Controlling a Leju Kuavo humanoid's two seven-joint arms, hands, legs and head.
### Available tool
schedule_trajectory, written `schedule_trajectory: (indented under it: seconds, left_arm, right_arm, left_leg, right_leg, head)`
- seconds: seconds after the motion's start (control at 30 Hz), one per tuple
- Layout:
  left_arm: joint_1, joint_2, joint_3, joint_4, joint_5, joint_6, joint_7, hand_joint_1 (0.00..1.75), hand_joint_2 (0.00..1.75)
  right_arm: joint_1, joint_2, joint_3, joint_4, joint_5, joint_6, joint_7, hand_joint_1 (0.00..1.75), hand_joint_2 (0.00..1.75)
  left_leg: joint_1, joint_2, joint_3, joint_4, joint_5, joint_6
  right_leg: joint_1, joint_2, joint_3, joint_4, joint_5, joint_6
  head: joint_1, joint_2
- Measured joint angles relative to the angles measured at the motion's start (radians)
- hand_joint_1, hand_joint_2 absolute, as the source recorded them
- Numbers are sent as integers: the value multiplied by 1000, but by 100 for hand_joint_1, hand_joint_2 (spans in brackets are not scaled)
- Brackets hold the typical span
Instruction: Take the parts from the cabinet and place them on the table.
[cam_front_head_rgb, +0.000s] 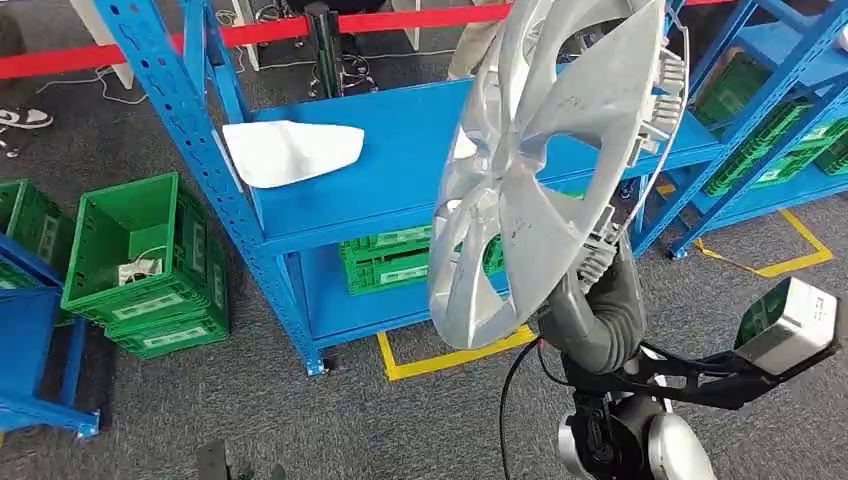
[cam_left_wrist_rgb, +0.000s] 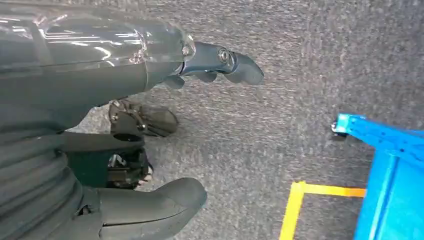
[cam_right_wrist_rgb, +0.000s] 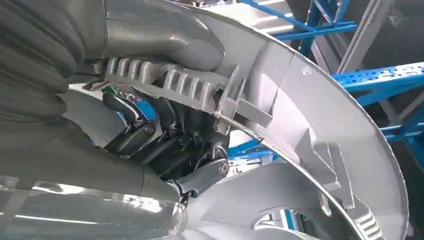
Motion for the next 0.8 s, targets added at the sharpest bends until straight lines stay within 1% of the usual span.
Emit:
schedule_trajectory:
  seconds: [0.03,0.07,0.1,0.13,0.17,0.2,0.23,0.27,0.3,0.33,0.37,0.4,0.43,0.47,0.5,0.53,0.57,0.6,0.63,0.67,0.7,0.73,0.77,0.8]
  left_arm:
    - [0,0,0,0,-2,1,-2,0,175]
    - [0,-1,0,0,-8,7,-4,0,175]
    - [0,-1,0,0,-16,11,-6,0,175]
    - [-2,-1,0,0,-23,19,-7,0,175]
    - [-2,-1,0,0,-27,21,-8,0,175]
    - [-2,-1,0,0,-28,25,-7,0,175]
    - [0,0,0,1,-29,27,-7,0,175]
    - [1,-1,-1,1,-30,28,-7,0,175]
    - [1,-1,-1,1,-30,29,-7,0,175]
    - [1,-1,-1,2,-31,31,-8,0,175]
    - [1,-1,-2,2,-31,32,-8,0,175]
    - [2,-1,-2,2,-32,33,-10,0,175]
    - [3,-1,-2,2,-32,35,-11,0,175]
    - [6,0,-2,2,-32,37,-13,0,175]
    - [9,0,-2,2,-33,38,-17,0,175]
    - [10,0,-2,2,-35,39,-19,0,175]
    - [9,0,-2,2,-37,39,-20,0,175]
    - [7,3,-2,2,-40,40,-20,0,175]
    - [6,5,-2,2,-44,42,-20,0,175]
    - [4,5,-2,2,-48,45,-17,0,175]
    - [2,3,-2,2,-51,47,-15,0,175]
    - [2,2,-2,2,-54,48,-9,0,175]
    - [1,1,-2,2,-56,51,-4,0,175]
    - [-4,2,-1,2,-58,54,0,0,175]
  right_arm:
    - [-1,0,0,0,0,0,0,175,175]
    - [-3,0,0,0,0,0,0,175,175]
    - [-6,0,1,0,0,1,0,175,175]
    - [-8,0,2,-1,0,2,0,175,175]
    - [-9,0,3,0,1,2,2,175,175]
    - [-9,0,4,0,2,2,5,175,175]
    - [-9,0,5,0,5,1,9,175,175]
    - [-9,2,6,1,12,0,9,175,175]
    - [-7,3,6,2,22,-2,12,175,175]
    - [-5,3,7,4,40,-4,16,175,175]
    - [-2,4,8,5,50,-6,18,175,175]
    - [1,4,10,5,59,-7,21,175,175]
    - [6,4,11,5,66,-10,23,175,175]
    - [10,4,12,5,73,-13,24,175,175]
    - [15,4,13,5,76,-16,25,175,175]
    - [18,4,14,6,77,-19,26,175,175]
    - [19,4,16,6,78,-20,27,175,175]
    - [20,5,17,8,79,-19,28,175,175]
    - [19,5,19,12,80,-19,29,175,175]
    - [19,6,20,16,79,-19,29,175,175]
    - [15,7,21,19,77,-18,30,175,175]
    - [14,8,23,21,75,-18,31,175,175]
    - [13,8,25,23,73,-16,31,175,175]
    - [11,8,27,25,72,-13,31,175,175]
  left_leg:
    - [0,0,-9,0,8,-3]
    - [0,0,-13,1,14,-7]
    - [-6,1,-20,2,20,-13]
    - [-7,3,-24,4,31,-19]
    - [-5,5,-31,1,43,-26]
    - [-3,7,-34,-3,53,-32]
    - [-5,8,-38,-4,61,-38]
    - [-2,11,-50,16,37,-45]
    - [-2,10,-63,49,-13,-50]
    - [-1,8,-79,118,-82,-52]
    - [-1,4,-96,192,-136,-54]
    - [-1,2,-110,261,-173,-55]
    - [-1,1,-115,308,-180,-54]
    - [-2,1,-101,317,-156,-51]
    - [-4,1,-69,288,-115,-45]
    - [-7,0,-21,228,-78,-36]
    - [-12,-3,36,145,-54,-22]
    - [-23,-10,94,51,-70,3]
    - [-24,-2,128,-10,-82,8]
    - [-30,-2,129,-22,-84,4]
    - [-33,-3,126,-21,-75,6]
    - [-35,-3,122,-24,-64,9]
    - [-21,-2,121,-48,-44,16]
    - [-17,-2,119,-64,-41,19]
  right_leg:
    - [0,0,52,-72,34,-3]
    - [0,1,113,-164,51,-7]
    - [2,6,175,-254,41,-10]
    - [4,10,199,-312,28,-16]
    - [7,10,193,-312,30,-18]
    - [10,11,187,-310,33,-20]
    - [11,10,183,-316,38,-27]
    - [2,2,177,-327,46,-38]
    - [5,1,165,-325,54,-46]
    - [8,-1,152,-323,62,-55]
    - [11,-2,140,-321,71,-57]
    - [15,-4,126,-317,79,-60]
    - [18,-6,111,-312,86,-60]
    - [21,-6,95,-306,93,-61]
    - [25,-7,81,-298,99,-62]
    - [30,-7,70,-292,103,-62]
    - [34,-6,61,-286,107,-62]
    - [32,-9,53,-282,111,-60]
    - [34,-8,50,-278,118,-55]
    - [29,-9,46,-280,128,-48]
    - [25,-10,42,-283,136,-43]
    - [23,-11,41,-287,144,-40]
    - [27,-5,36,-288,135,-35]
    - [25,3,18,-268,94,-22]
  head:
    - [0,0]
    - [0,0]
    - [2,0]
    - [1,0]
    - [-1,0]
    - [0,0]
    - [0,0]
    - [-2,0]
    - [-9,0]
    - [-16,0]
    - [-17,0]
    - [-19,0]
    - [-21,0]
    - [-21,0]
    - [-21,0]
    - [-21,0]
    - [-22,0]
    - [-19,0]
    - [-16,0]
    - [-20,0]
    - [-20,0]
    - [-21,0]
    - [-24,0]
    - [-25,0]
